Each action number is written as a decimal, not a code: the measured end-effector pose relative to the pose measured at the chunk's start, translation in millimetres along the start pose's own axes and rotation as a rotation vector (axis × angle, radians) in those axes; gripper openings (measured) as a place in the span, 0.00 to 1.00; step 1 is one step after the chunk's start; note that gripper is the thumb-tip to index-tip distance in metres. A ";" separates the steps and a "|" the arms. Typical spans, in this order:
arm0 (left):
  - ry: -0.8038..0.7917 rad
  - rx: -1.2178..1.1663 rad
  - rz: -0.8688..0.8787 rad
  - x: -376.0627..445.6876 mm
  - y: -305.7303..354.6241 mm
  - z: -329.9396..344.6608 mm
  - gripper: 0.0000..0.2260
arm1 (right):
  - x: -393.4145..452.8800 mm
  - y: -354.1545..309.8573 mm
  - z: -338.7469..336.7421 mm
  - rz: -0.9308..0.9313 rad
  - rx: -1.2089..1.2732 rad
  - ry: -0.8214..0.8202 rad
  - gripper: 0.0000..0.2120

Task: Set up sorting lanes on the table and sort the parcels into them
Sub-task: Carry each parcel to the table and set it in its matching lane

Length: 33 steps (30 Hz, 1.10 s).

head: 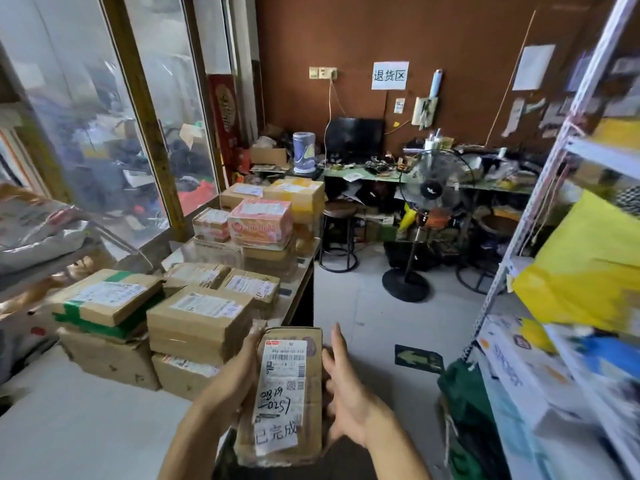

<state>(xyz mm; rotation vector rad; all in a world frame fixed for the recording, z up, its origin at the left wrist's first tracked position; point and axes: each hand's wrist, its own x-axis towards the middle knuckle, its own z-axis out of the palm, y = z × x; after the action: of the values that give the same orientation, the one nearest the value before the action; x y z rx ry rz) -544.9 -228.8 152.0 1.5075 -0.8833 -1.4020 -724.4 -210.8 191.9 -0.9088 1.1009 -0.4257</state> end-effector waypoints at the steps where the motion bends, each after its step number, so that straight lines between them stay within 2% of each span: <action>1: -0.066 0.083 0.058 17.4 1.1 0.6 0.33 | 10.8 -3.4 -9.4 0.006 -0.023 0.030 0.39; 3: -0.129 0.177 0.049 42.1 8.0 7.3 0.31 | 36.7 -16.4 -24.9 0.038 -0.003 0.091 0.46; 6: -0.198 0.180 0.057 87.0 32.3 17.2 0.32 | 66.4 -53.5 -41.4 0.025 -0.023 0.128 0.48; 10: -0.153 0.166 0.051 126.4 72.6 26.9 0.29 | 106.7 -89.9 -63.3 -0.022 -0.031 0.160 0.46; 14: -0.165 0.277 0.001 163.9 91.5 32.6 0.30 | 135.7 -115.7 -82.7 -0.042 0.017 0.192 0.42; 18: -0.147 0.260 -0.053 195.0 101.1 45.2 0.29 | 160.3 -136.1 -106.1 -0.006 0.011 0.197 0.42; 21: -0.114 0.289 -0.067 218.8 113.5 59.4 0.28 | 185.7 -152.7 -130.7 0.025 -0.025 0.178 0.38; 24: -0.070 0.282 -0.078 242.1 129.3 73.1 0.28 | 212.8 -175.2 -158.8 0.060 -0.114 0.138 0.44; 26: 0.003 0.214 -0.096 260.2 139.9 81.8 0.28 | 230.2 -195.5 -180.1 0.052 -0.174 0.115 0.44; 30: 0.125 0.172 -0.076 286.1 171.1 93.4 0.26 | 246.1 -249.7 -208.9 -0.057 -0.311 0.058 0.27; 33: 0.209 0.157 0.037 295.4 194.8 94.1 0.24 | 259.6 -293.6 -219.3 -0.174 -0.420 0.000 0.30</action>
<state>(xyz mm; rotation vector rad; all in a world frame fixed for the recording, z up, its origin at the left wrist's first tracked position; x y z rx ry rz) -592.8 -584.6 223.8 1.7121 -0.9023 -1.1454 -773.2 -654.3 243.6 -1.3819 1.1362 -0.3409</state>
